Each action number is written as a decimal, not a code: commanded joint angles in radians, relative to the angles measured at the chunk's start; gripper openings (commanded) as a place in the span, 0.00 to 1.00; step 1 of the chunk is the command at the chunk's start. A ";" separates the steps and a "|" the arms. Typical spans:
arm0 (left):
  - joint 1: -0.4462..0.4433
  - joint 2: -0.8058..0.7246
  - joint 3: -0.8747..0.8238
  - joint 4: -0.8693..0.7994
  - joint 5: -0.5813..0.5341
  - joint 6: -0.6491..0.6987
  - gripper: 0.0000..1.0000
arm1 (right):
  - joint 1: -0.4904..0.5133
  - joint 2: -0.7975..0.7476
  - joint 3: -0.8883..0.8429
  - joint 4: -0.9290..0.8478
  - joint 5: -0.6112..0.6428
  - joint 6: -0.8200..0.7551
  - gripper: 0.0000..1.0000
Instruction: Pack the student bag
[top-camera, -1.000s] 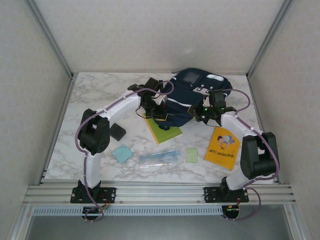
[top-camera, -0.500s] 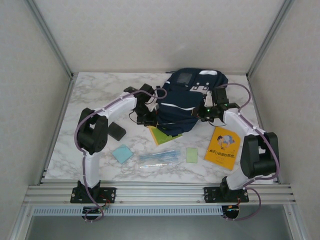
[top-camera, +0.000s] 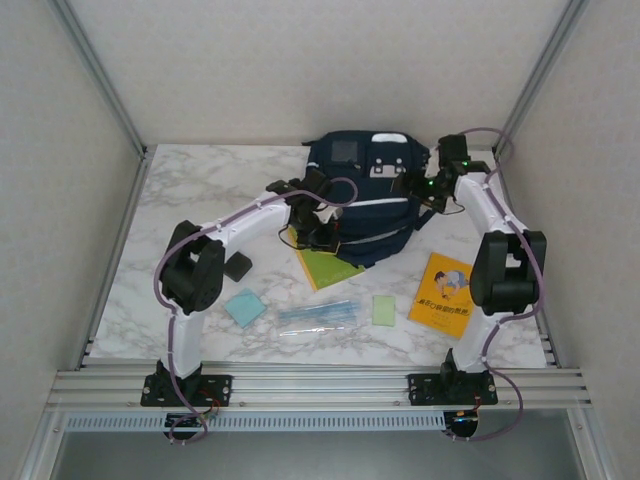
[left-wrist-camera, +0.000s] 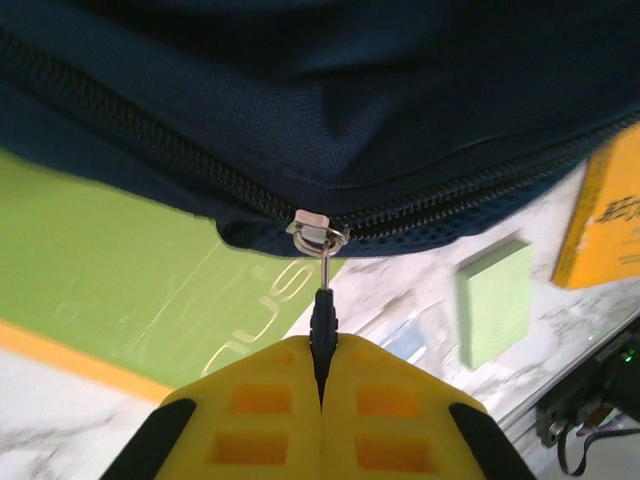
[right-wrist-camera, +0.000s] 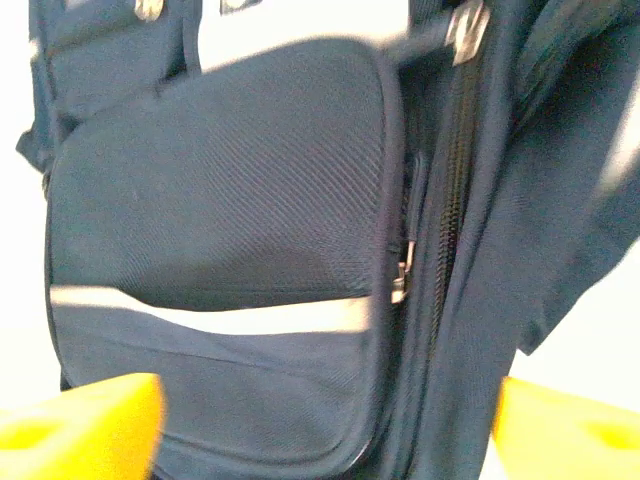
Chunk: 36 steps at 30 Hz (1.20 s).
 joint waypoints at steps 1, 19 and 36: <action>-0.031 0.040 0.062 0.046 0.027 -0.060 0.00 | -0.003 -0.142 -0.061 -0.026 0.052 0.224 0.99; -0.107 0.034 0.145 0.161 0.088 -0.146 0.00 | 0.099 -0.429 -0.709 0.489 -0.130 0.920 0.92; -0.063 0.017 0.071 0.000 -0.031 -0.043 0.00 | 0.092 -0.262 -0.649 0.504 0.044 0.714 0.00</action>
